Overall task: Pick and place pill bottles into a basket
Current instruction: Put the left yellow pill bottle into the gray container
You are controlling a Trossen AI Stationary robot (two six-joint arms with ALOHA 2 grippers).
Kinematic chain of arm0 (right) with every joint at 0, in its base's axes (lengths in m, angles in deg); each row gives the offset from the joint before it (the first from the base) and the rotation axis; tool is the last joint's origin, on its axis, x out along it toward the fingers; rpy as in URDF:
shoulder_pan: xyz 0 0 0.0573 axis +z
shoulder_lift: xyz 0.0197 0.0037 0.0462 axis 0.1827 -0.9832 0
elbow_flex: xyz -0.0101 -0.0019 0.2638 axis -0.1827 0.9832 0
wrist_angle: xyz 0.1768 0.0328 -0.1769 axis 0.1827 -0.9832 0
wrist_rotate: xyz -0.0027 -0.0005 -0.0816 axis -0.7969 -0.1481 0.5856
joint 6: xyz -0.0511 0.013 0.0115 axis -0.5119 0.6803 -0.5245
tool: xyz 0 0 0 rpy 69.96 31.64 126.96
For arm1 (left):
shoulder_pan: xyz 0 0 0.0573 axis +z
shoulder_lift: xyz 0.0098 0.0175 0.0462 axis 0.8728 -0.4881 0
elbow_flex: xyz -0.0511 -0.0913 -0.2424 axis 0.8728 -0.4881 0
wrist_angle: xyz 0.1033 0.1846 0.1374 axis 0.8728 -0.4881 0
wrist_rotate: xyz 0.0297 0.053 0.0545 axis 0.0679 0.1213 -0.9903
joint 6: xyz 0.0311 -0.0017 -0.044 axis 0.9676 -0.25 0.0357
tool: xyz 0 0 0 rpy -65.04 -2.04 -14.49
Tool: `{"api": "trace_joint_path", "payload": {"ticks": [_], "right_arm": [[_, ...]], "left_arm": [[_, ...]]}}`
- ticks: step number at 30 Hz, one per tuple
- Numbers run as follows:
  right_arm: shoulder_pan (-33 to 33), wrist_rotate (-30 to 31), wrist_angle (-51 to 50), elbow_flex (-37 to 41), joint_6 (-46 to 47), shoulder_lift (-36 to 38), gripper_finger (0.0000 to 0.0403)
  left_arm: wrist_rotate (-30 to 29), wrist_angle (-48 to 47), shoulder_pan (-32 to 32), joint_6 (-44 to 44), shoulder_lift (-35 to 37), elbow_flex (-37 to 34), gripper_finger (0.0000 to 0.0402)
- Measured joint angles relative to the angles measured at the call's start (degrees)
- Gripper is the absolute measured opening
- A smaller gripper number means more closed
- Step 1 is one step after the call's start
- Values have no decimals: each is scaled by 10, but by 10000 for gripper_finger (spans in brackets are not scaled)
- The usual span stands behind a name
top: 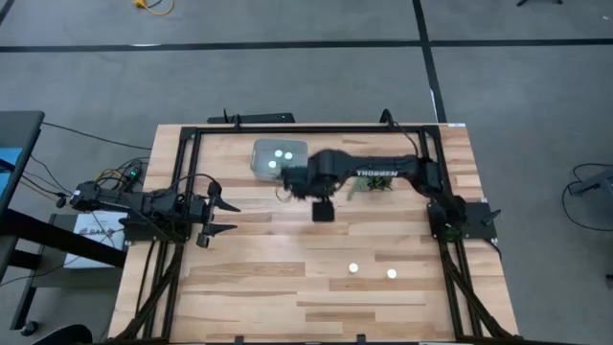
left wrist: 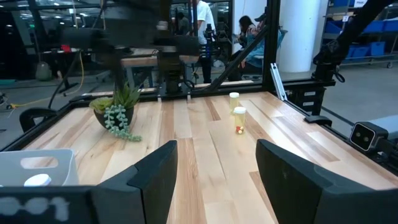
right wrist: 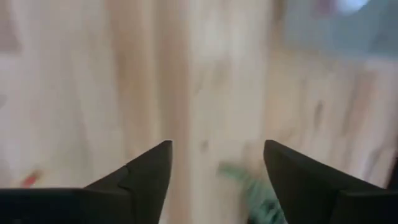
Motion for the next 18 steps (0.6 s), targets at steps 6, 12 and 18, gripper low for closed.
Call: {"api": "trace_joint_path", "payload": {"ticks": [6, 12, 18], "right_arm": [[81, 0, -56, 0, 74, 0, 271], [153, 0, -55, 0, 165, 0, 272], [205, -2, -55, 0, 281, 0, 272]], "left_arm": [[0, 0, 0, 0, 0, 0, 208], [0, 0, 0, 0, 0, 0, 208], [0, 0, 0, 0, 0, 0, 208]]}}
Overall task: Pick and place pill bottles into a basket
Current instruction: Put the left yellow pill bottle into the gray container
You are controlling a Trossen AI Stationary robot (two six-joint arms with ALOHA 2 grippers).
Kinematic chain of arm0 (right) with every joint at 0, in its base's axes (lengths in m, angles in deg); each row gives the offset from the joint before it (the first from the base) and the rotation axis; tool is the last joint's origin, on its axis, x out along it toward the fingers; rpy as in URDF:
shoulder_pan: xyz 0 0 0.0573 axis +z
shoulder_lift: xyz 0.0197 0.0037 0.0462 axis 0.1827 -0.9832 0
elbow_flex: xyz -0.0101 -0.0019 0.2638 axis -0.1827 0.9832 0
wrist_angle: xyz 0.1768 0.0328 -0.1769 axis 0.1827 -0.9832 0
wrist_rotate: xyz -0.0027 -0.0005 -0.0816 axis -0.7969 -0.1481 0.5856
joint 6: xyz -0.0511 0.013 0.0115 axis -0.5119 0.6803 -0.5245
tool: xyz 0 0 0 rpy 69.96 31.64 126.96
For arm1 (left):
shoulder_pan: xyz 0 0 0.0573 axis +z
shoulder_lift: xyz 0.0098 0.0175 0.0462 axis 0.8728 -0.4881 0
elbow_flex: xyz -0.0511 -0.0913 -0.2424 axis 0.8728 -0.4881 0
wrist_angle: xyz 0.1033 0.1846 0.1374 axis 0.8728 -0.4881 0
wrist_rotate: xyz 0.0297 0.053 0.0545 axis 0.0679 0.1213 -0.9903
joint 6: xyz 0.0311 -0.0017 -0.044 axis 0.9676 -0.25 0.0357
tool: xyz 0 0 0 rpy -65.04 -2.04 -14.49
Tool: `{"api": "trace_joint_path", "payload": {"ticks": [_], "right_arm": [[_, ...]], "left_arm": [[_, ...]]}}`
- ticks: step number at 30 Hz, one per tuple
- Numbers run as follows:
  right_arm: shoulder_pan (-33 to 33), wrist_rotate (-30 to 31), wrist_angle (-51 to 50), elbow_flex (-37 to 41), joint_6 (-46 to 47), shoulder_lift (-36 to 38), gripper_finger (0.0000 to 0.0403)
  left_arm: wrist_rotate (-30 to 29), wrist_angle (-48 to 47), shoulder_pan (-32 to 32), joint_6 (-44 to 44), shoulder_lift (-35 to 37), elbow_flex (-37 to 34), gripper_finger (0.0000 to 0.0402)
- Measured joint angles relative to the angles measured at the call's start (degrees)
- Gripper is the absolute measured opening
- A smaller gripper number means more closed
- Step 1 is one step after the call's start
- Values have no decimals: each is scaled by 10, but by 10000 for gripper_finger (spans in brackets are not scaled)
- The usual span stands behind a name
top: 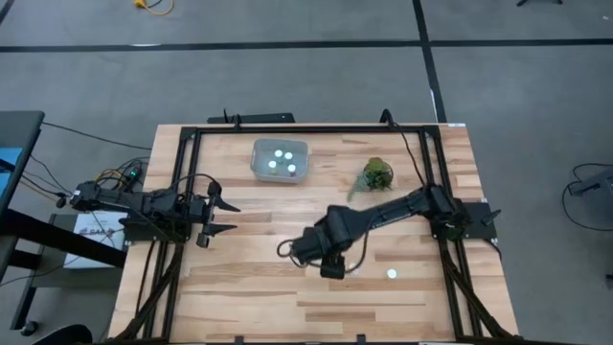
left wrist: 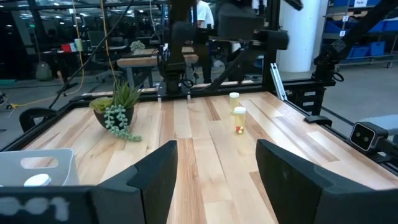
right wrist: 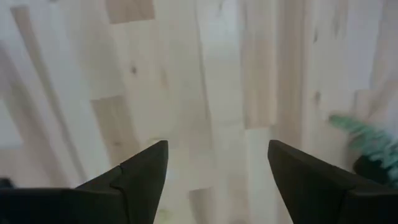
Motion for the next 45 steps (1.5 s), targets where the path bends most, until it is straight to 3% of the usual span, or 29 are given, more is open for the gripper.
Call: {"api": "trace_joint_path", "payload": {"ticks": [10, 17, 32, 45], "right_arm": [[61, -47, 3, 41, 166, 0, 271], [95, -74, 33, 106, 228, 1, 271], [99, -59, 108, 218, 242, 0, 271], [80, -73, 121, 227, 217, 0, 271]], "left_arm": [[0, 0, 0, 0, 0, 0, 208], [0, 0, 0, 0, 0, 0, 208], [0, 0, 0, 0, 0, 0, 208], [0, 0, 0, 0, 0, 0, 208]]}}
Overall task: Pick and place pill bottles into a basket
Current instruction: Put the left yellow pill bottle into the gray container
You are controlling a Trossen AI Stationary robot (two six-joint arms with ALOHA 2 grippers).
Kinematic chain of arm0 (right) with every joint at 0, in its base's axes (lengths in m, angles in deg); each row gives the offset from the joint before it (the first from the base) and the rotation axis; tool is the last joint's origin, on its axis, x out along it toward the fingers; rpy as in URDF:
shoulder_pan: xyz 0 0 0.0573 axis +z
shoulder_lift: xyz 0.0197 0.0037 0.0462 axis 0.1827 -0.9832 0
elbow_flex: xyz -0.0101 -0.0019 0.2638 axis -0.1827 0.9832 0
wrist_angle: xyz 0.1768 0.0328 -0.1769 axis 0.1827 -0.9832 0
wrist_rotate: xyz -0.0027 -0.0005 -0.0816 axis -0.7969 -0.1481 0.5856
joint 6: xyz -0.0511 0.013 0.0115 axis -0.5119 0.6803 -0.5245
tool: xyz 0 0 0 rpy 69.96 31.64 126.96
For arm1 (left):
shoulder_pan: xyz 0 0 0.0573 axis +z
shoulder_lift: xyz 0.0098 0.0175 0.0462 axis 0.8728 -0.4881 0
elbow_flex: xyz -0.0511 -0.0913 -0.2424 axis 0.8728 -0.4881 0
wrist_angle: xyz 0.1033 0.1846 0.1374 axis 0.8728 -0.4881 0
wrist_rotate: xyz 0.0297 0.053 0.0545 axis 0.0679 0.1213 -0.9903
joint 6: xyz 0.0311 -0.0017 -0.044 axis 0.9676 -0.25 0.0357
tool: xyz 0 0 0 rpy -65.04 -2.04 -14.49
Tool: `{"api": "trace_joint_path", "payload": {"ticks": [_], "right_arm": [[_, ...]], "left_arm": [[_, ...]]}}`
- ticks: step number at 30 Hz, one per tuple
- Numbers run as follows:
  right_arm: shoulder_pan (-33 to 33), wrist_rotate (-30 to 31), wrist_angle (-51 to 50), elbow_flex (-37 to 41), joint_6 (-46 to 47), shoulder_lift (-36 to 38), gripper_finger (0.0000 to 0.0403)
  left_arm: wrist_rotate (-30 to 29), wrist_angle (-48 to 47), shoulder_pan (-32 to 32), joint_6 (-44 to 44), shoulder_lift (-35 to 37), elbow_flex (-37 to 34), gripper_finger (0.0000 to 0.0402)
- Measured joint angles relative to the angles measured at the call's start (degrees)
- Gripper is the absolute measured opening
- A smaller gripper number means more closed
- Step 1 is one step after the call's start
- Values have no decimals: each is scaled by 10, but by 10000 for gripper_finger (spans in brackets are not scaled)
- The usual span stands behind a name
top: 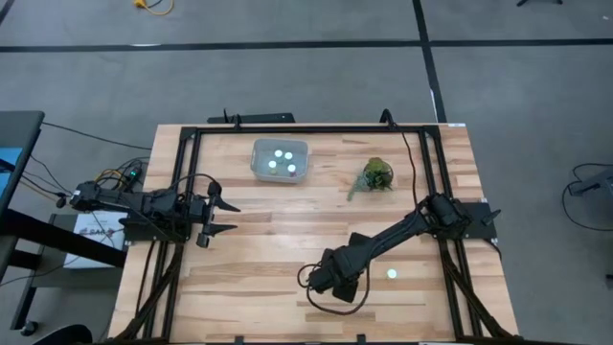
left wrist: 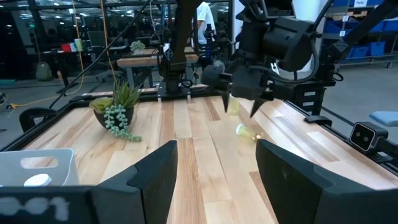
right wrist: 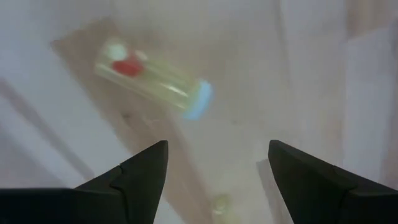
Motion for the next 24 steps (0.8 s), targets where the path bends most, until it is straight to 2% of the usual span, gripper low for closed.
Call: {"api": "trace_joint_path", "payload": {"ticks": [3, 7, 17, 20, 24], "right_arm": [[-4, -31, 41, 0, 22, 0, 271], [-17, -54, 81, -5, 121, 0, 271], [-54, -107, 158, -39, 294, 1, 271], [-55, -103, 198, -39, 352, 1, 271], [-52, -69, 214, -38, 422, 1, 271]], "left_arm": [[0, 0, 0, 0, 0, 0, 208], [0, 0, 0, 0, 0, 0, 208], [0, 0, 0, 0, 0, 0, 208], [0, 0, 0, 0, 0, 0, 208], [0, 0, 0, 0, 0, 0, 208]]}}
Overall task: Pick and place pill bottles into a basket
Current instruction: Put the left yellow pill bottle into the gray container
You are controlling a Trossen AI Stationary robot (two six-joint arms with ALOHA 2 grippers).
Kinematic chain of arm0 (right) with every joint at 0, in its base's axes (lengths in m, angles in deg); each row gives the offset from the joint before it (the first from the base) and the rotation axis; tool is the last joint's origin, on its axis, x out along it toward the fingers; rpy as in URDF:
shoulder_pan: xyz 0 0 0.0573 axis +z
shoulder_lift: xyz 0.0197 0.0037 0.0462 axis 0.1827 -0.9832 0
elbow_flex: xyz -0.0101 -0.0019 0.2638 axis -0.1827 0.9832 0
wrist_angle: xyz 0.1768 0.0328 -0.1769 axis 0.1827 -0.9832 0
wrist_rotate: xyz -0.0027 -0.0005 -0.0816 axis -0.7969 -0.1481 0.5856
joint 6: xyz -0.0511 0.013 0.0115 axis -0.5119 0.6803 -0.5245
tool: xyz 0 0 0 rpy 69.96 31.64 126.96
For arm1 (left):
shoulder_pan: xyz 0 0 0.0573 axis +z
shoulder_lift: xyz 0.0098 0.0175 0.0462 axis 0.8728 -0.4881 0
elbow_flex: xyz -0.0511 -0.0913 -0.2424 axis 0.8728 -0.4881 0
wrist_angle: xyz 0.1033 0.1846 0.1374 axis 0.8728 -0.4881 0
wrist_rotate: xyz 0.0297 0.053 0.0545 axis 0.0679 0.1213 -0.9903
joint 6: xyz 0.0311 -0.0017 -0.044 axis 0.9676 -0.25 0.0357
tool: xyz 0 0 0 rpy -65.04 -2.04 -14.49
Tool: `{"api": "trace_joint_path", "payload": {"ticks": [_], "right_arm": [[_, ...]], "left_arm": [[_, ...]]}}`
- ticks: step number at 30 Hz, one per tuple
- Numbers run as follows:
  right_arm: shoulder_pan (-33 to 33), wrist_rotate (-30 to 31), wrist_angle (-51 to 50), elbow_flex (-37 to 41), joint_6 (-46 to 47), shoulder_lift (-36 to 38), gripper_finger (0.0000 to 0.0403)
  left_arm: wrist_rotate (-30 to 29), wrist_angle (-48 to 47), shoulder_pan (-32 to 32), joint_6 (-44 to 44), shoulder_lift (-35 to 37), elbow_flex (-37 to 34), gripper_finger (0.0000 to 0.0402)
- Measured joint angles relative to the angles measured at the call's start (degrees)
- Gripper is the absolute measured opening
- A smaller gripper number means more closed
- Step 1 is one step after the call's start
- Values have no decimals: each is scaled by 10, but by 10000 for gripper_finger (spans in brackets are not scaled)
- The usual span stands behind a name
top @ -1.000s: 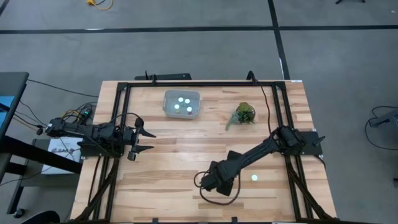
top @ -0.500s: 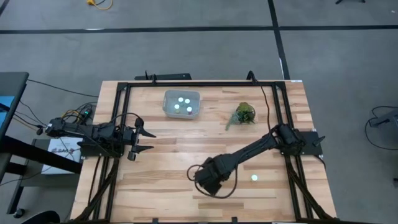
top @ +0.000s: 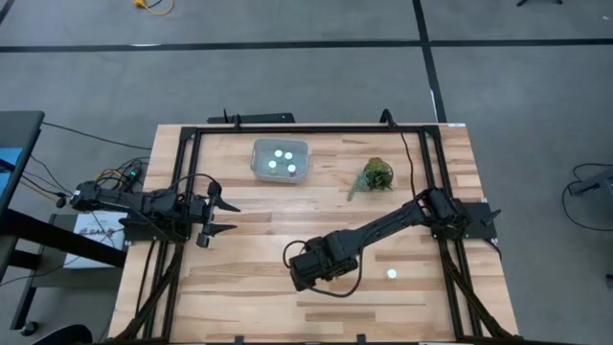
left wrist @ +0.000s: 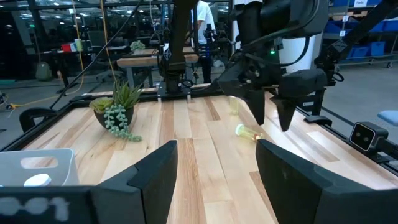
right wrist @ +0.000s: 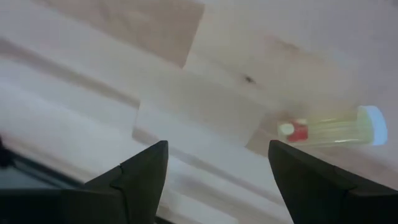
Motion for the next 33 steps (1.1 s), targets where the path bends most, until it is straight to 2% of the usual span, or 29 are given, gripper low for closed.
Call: {"api": "trace_joint_path", "payload": {"ticks": [14, 18, 21, 25, 33], "right_arm": [[68, 86, -86, 5, 161, 0, 271], [71, 114, -48, 47, 195, 0, 271], [74, 123, 22, 93, 234, 0, 271], [83, 189, 105, 132, 280, 1, 271], [94, 222, 57, 132, 341, 0, 271]], "left_arm": [[0, 0, 0, 0, 0, 0, 208], [0, 0, 0, 0, 0, 0, 208], [0, 0, 0, 0, 0, 0, 208], [0, 0, 0, 0, 0, 0, 208], [0, 0, 0, 0, 0, 0, 208]]}}
